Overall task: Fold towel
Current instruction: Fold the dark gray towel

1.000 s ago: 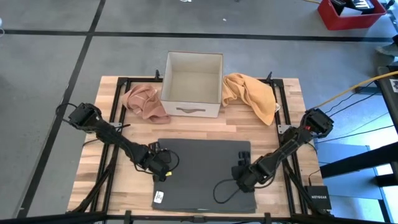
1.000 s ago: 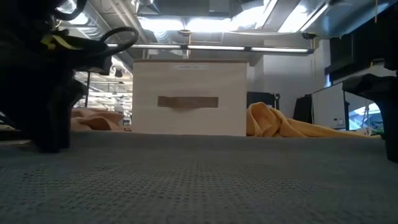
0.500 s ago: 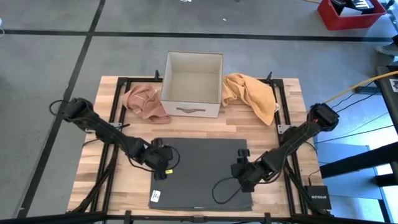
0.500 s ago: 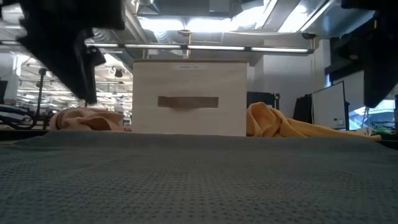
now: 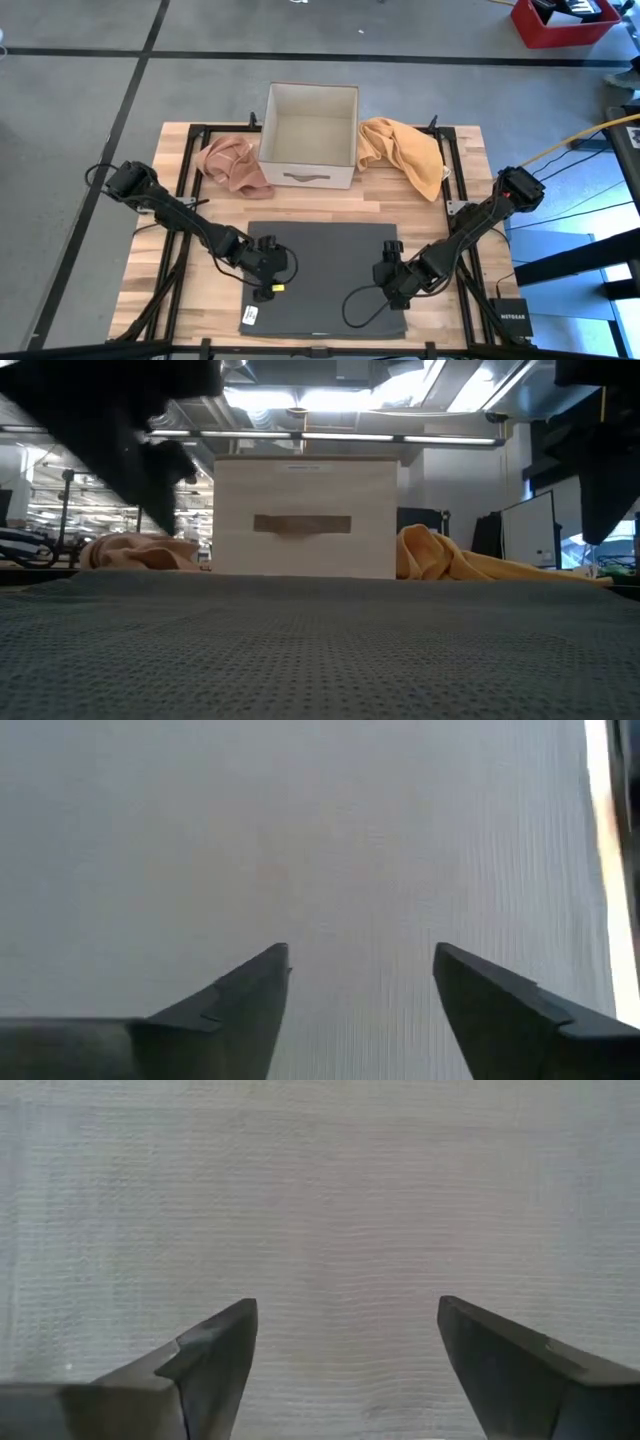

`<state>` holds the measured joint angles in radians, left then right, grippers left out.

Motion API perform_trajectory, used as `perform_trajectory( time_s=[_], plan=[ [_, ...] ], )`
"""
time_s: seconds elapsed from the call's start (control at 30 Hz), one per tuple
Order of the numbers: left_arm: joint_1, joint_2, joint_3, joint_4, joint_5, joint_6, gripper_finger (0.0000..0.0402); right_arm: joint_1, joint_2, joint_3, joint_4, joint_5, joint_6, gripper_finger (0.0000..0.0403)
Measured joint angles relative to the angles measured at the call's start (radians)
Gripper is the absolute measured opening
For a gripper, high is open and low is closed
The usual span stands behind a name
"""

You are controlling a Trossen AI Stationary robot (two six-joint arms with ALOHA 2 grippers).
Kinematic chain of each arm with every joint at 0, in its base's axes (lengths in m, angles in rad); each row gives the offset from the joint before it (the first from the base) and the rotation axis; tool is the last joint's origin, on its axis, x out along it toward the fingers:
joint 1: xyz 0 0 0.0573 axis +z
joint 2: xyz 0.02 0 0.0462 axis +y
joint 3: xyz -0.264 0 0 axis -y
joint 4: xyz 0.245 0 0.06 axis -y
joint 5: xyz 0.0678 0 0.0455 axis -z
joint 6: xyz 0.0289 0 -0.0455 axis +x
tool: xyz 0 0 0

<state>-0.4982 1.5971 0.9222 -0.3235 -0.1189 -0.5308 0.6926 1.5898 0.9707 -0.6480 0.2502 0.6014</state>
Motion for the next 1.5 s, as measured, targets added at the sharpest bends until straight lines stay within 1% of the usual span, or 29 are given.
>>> perform_trajectory(
  time_s=[0.07,0.13,0.23,0.3,0.4,0.53,0.67,0.97,1.17,1.23,1.4,1.5],
  plan=[
    [0.001,0.000,0.000,-0.077,0.073,0.014,0.0254,0.000,0.000,0.000,0.000,0.011,0.000,0.0307],
    [-0.016,0.000,0.000,-0.167,0.091,-0.034,0.0255,0.000,0.000,0.000,-0.001,0.012,0.000,0.0301],
    [-0.044,0.007,-0.001,-0.281,0.088,-0.045,0.0251,0.000,0.000,0.000,0.000,0.028,0.001,0.0295],
    [-0.056,0.019,-0.002,-0.311,0.059,-0.045,0.0246,0.000,0.000,0.000,0.002,0.048,-0.001,0.0294],
    [-0.060,0.039,-0.001,-0.289,0.049,-0.039,0.0242,0.000,0.000,0.000,0.002,0.054,0.000,0.0294],
    [-0.065,0.094,-0.001,-0.313,0.027,-0.041,0.0241,0.000,0.000,0.000,0.001,0.055,0.021,0.0293],
    [-0.064,0.130,0.004,-0.320,0.027,-0.042,0.0240,0.000,0.000,0.000,0.002,0.053,0.022,0.0293],
    [-0.066,0.137,0.003,-0.322,0.025,-0.088,0.0240,0.000,0.000,-0.004,0.006,-0.011,0.019,0.0293],
    [-0.066,0.137,0.002,-0.323,0.024,-0.093,0.0240,0.000,0.000,-0.083,0.059,-0.083,0.051,0.0293],
    [-0.066,0.137,0.002,-0.323,0.024,-0.092,0.0240,0.000,0.000,-0.109,0.082,-0.089,0.058,0.0293],
    [-0.066,0.137,0.001,-0.323,0.024,-0.091,0.0240,-0.007,0.004,-0.180,0.198,-0.107,0.048,0.0293],
    [-0.066,0.137,0.000,-0.324,0.024,-0.091,0.0240,-0.024,0.005,-0.207,0.204,-0.108,0.048,0.0293]
  ],
)
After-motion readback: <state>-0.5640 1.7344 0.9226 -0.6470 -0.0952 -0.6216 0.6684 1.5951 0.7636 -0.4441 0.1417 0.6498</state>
